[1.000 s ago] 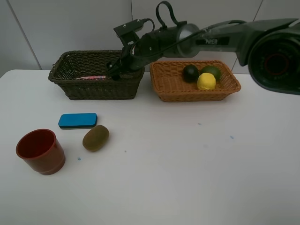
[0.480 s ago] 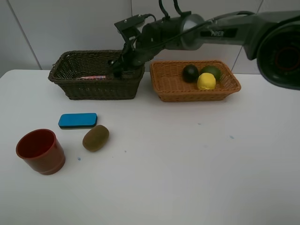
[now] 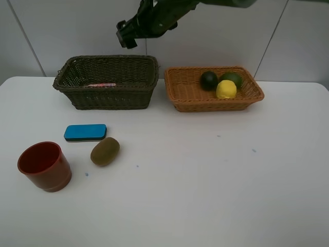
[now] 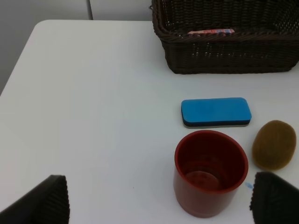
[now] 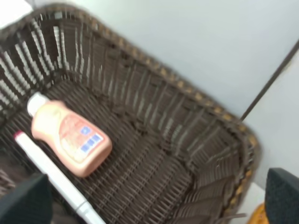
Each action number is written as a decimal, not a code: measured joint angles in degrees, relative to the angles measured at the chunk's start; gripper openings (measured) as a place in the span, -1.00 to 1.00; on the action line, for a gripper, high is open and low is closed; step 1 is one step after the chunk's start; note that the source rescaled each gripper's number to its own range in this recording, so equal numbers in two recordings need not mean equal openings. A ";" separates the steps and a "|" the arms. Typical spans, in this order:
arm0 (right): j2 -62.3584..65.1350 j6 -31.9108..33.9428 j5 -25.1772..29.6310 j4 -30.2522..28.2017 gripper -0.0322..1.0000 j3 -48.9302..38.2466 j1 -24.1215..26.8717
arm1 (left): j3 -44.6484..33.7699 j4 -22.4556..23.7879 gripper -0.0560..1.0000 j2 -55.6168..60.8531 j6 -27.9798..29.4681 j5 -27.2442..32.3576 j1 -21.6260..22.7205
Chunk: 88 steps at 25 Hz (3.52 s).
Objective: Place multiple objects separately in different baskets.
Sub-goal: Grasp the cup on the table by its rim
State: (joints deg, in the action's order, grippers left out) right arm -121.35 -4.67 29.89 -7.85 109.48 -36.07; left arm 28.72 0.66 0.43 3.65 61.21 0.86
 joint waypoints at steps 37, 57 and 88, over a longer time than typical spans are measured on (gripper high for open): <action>48.69 0.00 29.70 -1.41 1.00 -23.41 -0.05 | 0.00 0.00 1.00 0.00 0.00 0.00 0.00; 86.71 0.00 30.26 4.73 1.00 -59.79 -0.05 | 0.00 0.00 1.00 0.00 0.00 0.00 0.00; 115.42 0.00 30.98 7.85 1.00 -76.33 10.52 | 0.00 0.00 1.00 0.00 0.00 0.00 0.00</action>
State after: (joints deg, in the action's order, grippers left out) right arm -5.93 -4.67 60.87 0.00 33.14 -25.55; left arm 28.72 0.66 0.43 3.65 61.21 0.86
